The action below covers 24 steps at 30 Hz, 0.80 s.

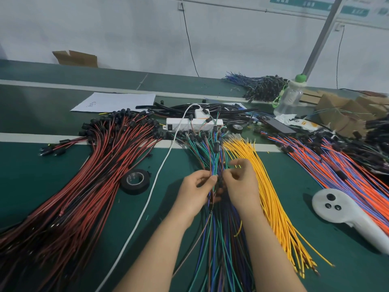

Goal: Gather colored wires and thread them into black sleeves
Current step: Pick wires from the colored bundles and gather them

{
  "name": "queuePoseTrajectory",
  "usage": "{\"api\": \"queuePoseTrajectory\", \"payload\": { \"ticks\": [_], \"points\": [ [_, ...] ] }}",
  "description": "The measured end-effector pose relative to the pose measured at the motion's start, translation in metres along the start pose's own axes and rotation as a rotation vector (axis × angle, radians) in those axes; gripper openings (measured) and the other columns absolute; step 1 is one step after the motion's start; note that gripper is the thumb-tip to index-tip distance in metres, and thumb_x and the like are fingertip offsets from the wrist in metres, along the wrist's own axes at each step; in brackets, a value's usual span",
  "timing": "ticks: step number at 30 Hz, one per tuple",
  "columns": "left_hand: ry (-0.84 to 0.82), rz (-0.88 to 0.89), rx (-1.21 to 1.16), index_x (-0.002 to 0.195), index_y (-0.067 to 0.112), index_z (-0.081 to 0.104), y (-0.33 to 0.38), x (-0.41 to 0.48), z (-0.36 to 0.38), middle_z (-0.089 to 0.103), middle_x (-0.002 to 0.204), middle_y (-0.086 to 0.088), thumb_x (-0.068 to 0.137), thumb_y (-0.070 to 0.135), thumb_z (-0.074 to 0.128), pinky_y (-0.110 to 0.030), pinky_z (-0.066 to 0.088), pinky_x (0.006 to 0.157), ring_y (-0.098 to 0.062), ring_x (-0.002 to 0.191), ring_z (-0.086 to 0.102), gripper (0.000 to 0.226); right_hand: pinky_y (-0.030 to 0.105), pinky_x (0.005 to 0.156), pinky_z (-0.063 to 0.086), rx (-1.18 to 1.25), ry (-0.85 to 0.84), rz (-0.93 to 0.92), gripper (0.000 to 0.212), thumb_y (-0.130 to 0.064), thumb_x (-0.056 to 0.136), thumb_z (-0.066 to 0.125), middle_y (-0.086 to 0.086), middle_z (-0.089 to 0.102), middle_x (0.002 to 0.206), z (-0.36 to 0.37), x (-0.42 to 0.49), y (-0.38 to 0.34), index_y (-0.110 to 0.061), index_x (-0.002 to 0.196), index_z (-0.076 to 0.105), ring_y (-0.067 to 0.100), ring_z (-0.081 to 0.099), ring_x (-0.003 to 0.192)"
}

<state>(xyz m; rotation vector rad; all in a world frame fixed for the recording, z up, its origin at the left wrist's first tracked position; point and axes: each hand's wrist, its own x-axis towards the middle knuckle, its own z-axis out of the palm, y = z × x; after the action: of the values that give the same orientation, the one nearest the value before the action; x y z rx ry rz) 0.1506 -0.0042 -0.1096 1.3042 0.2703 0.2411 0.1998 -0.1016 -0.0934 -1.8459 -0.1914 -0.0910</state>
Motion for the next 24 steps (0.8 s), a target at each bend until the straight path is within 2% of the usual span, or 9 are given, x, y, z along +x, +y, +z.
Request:
{"api": "queuePoseTrajectory", "payload": {
  "ticks": [3,6,9,11,13,15,17,21,24],
  "points": [
    [-0.003,0.037,0.061,0.075,0.026,0.068,0.0,-0.002,0.0,0.069,0.073,0.007,0.092,0.013,0.059,-0.021,0.052,0.055,-0.008,0.064,0.067,0.023,0.013,0.064,0.035,-0.183,0.021,-0.129,0.005,-0.016,0.09,0.061,-0.004,0.057,0.095,0.0,-0.001,-0.001,-0.02,0.091,0.061,0.001,0.052,0.077],
    [-0.012,0.082,0.166,0.069,0.036,0.069,0.0,-0.003,0.001,0.068,0.07,0.012,0.092,0.019,0.059,-0.018,0.048,0.054,-0.003,0.063,0.062,0.03,0.022,0.071,0.033,-0.252,-0.024,-0.091,0.017,-0.032,0.09,0.062,0.001,0.06,0.098,-0.001,0.0,-0.001,-0.016,0.085,0.067,0.01,0.053,0.088],
    [0.025,0.071,0.196,0.076,0.027,0.067,-0.001,-0.001,0.001,0.068,0.077,0.008,0.091,0.018,0.06,-0.022,0.051,0.06,-0.007,0.069,0.064,0.019,0.025,0.073,0.035,-0.284,-0.03,-0.114,0.02,-0.029,0.092,0.06,0.003,0.064,0.094,-0.004,0.002,-0.001,-0.012,0.087,0.069,0.013,0.055,0.086],
    [0.033,0.008,0.071,0.082,0.018,0.064,0.0,-0.001,0.002,0.067,0.079,0.002,0.092,0.013,0.058,-0.019,0.052,0.054,-0.009,0.065,0.068,0.013,0.022,0.067,0.031,-0.285,0.012,-0.164,0.016,-0.024,0.093,0.06,0.002,0.062,0.09,-0.004,0.001,-0.003,-0.012,0.083,0.065,0.004,0.051,0.075],
    [0.027,-0.038,-0.009,0.083,0.012,0.063,0.003,0.0,0.002,0.067,0.077,-0.001,0.093,0.009,0.056,-0.018,0.052,0.053,-0.008,0.061,0.068,0.012,0.018,0.064,0.028,-0.259,0.059,-0.187,0.013,-0.02,0.093,0.059,0.001,0.057,0.09,-0.001,-0.002,-0.005,-0.015,0.081,0.06,-0.001,0.047,0.069],
    [0.036,-0.068,0.01,0.082,0.011,0.063,0.006,0.0,0.002,0.067,0.075,-0.002,0.094,0.009,0.055,-0.025,0.056,0.059,-0.008,0.061,0.067,0.015,0.019,0.065,0.028,-0.23,0.065,-0.192,0.012,-0.018,0.092,0.059,-0.001,0.054,0.089,0.003,-0.005,-0.006,-0.016,0.081,0.058,0.001,0.047,0.07],
    [0.037,-0.111,-0.001,0.081,0.011,0.062,0.011,-0.002,0.003,0.064,0.069,-0.002,0.096,0.011,0.051,-0.026,0.055,0.057,-0.009,0.056,0.063,0.018,0.02,0.066,0.03,-0.222,0.027,-0.205,0.011,-0.02,0.092,0.061,-0.005,0.054,0.086,0.005,-0.005,-0.009,-0.019,0.08,0.059,0.002,0.048,0.074],
    [0.003,-0.255,-0.165,0.079,0.012,0.052,0.04,-0.008,-0.003,0.044,0.051,0.003,0.1,0.03,0.044,-0.017,0.027,0.036,-0.006,0.036,0.035,0.028,0.02,0.07,0.041,-0.071,-0.089,-0.163,0.011,-0.021,0.091,0.062,-0.001,0.065,0.084,0.016,0.001,-0.028,-0.016,0.083,0.067,0.01,0.057,0.077],
    [-0.015,-0.19,-0.476,0.079,0.011,0.049,0.086,-0.016,-0.018,0.033,0.045,0.008,0.101,0.025,0.039,-0.012,0.018,0.03,0.0,0.032,0.024,0.028,0.03,0.078,0.044,0.197,-0.04,-0.086,0.011,-0.013,0.093,0.058,0.006,0.067,0.089,0.042,0.007,-0.045,-0.007,0.095,0.068,0.019,0.057,0.079]
  ]
}}
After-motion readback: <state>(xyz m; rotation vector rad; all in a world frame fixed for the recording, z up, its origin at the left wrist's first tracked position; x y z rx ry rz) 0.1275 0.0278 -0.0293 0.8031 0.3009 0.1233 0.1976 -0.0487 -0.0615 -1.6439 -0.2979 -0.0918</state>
